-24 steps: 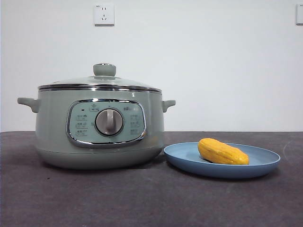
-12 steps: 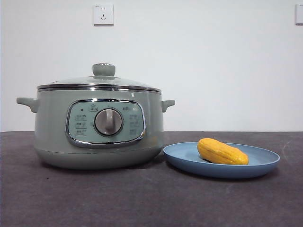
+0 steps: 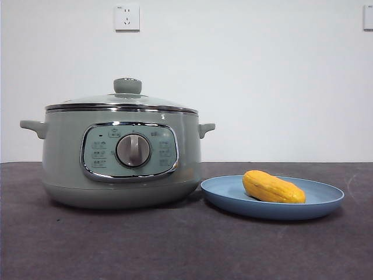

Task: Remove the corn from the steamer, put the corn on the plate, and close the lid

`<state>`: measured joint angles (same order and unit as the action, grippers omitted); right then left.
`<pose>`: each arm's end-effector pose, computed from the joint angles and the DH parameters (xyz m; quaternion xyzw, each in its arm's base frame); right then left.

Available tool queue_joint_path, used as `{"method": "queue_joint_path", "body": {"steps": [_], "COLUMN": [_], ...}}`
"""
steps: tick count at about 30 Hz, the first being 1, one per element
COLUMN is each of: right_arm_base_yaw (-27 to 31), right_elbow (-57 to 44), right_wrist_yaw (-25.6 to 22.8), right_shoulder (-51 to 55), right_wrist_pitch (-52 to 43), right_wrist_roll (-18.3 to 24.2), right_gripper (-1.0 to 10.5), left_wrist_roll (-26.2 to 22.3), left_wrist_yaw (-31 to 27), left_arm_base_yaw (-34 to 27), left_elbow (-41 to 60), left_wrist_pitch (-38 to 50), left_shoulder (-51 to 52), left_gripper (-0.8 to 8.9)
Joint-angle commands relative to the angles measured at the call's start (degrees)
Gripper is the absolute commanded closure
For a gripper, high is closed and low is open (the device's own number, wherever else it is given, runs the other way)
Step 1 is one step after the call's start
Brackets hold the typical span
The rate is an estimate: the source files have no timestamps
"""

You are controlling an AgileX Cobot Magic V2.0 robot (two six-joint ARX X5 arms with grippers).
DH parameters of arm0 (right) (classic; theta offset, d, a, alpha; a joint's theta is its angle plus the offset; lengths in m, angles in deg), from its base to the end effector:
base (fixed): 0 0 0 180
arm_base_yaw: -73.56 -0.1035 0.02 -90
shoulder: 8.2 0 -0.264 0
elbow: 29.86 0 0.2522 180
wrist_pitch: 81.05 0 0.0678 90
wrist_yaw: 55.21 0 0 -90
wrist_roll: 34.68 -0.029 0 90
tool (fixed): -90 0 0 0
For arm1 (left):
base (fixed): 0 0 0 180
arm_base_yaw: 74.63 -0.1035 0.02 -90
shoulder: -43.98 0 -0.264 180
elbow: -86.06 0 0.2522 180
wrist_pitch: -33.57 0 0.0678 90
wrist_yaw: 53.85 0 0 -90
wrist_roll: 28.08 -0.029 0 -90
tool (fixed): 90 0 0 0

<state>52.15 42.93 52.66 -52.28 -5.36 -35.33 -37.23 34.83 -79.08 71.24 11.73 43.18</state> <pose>0.1053 0.0509 0.3386 -0.0074 0.4001 0.3060 0.8638 0.0963 0.0082 0.1551 0.0776 0.0720 0.0446 0.9934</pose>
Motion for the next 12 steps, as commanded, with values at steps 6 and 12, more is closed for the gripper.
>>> {"method": "queue_joint_path", "body": {"steps": [6,12], "right_arm_base_yaw": [-0.07,-0.07], "right_elbow": [-0.13,-0.13], "right_wrist_yaw": [-0.02,-0.02], "right_shoulder": [0.09,0.09], "right_wrist_pitch": [-0.09,-0.09], "right_wrist_roll": [0.15,0.15], "right_gripper": [9.5,9.5], "left_wrist_roll": [5.18,5.07], "left_wrist_yaw": [0.37,-0.02], "left_arm_base_yaw": [-0.11,-0.15], "left_elbow": [0.90,0.90], "left_wrist_pitch": [-2.69,-2.27], "left_shoulder": [0.66,0.63], "left_gripper": [8.17,8.17]}}
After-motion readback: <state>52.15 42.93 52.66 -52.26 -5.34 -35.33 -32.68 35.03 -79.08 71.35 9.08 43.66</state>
